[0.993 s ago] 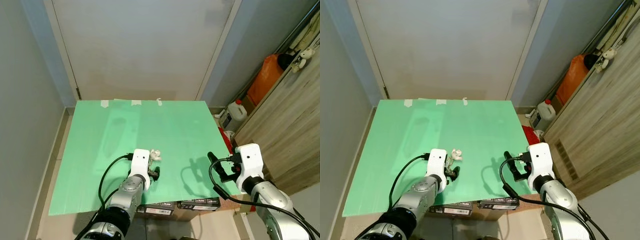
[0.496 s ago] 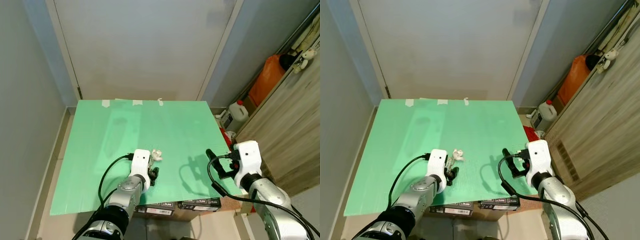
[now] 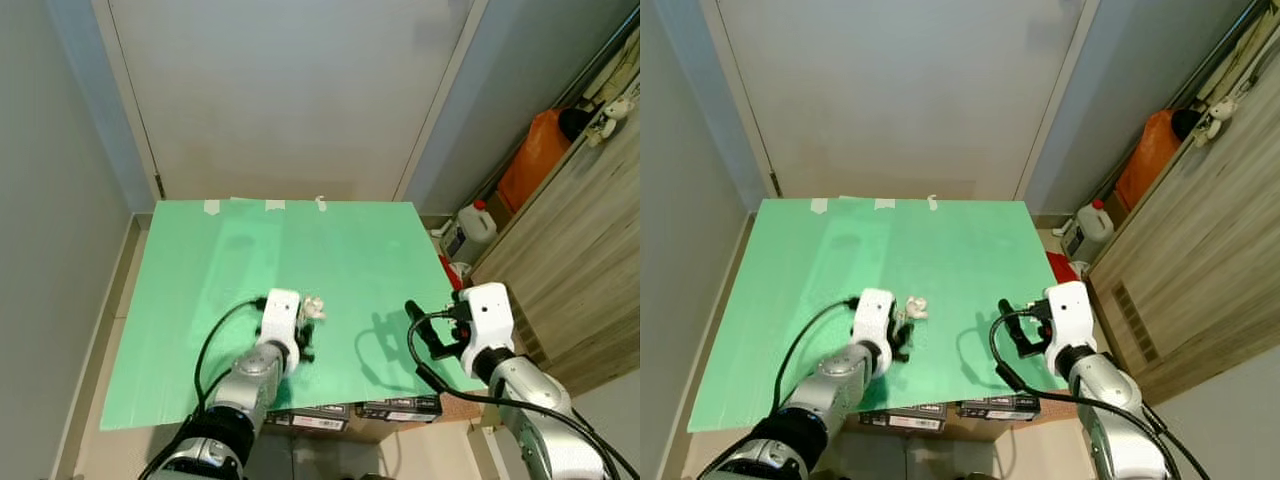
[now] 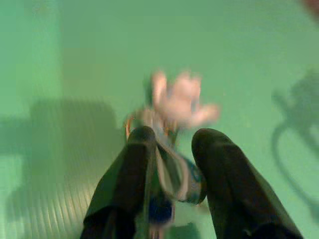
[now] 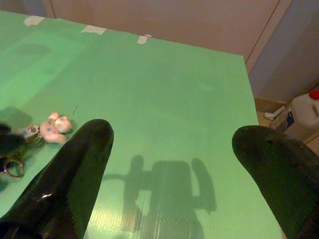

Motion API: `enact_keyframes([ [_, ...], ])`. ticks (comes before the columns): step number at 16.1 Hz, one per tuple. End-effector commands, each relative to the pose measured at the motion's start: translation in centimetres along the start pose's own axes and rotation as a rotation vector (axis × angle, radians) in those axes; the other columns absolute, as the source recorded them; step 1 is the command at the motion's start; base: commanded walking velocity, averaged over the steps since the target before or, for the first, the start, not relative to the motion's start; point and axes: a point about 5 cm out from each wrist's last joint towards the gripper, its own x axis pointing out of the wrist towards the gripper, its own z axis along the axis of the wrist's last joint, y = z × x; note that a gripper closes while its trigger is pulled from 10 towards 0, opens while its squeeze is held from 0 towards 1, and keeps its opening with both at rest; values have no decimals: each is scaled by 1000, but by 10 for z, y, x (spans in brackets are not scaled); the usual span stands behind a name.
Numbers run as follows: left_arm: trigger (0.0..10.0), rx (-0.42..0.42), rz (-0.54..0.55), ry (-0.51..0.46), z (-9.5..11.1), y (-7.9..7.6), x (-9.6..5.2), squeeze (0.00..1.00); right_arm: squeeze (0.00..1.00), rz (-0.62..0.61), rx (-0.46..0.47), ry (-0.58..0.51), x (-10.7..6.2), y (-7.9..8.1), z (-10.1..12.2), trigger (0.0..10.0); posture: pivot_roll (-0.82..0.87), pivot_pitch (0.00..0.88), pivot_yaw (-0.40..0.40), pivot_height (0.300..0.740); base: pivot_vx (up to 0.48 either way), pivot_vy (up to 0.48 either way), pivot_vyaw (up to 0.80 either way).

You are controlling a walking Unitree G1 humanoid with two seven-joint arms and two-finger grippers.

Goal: Hang keys on a hook

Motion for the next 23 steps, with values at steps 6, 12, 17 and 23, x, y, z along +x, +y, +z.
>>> enact_keyframes([
  [6, 0, 111, -50, -327, 66, -1, -18, 0, 0, 3, 11, -7, 12, 3, 0, 10000, -20, 23, -109, 736, 0, 0, 0],
  [12, 10000, 200, -18, -266, 55, 6, -26, 1000, 0, 9, 25, -31, 24, 11, 1, 10000, 7, 0, -89, 736, 0, 0, 0],
  [17, 10000, 209, -27, -127, 19, 4, -23, 1000, 0, 6, 26, -36, 18, 8, -2, 10000, -17, 7, -89, 736, 0, 0, 0],
  [23, 10000, 181, 17, -63, 2, 9, -21, 1000, 0, 2, 14, -29, 13, 3, -2, 10000, -30, 22, -109, 736, 0, 0, 0],
])
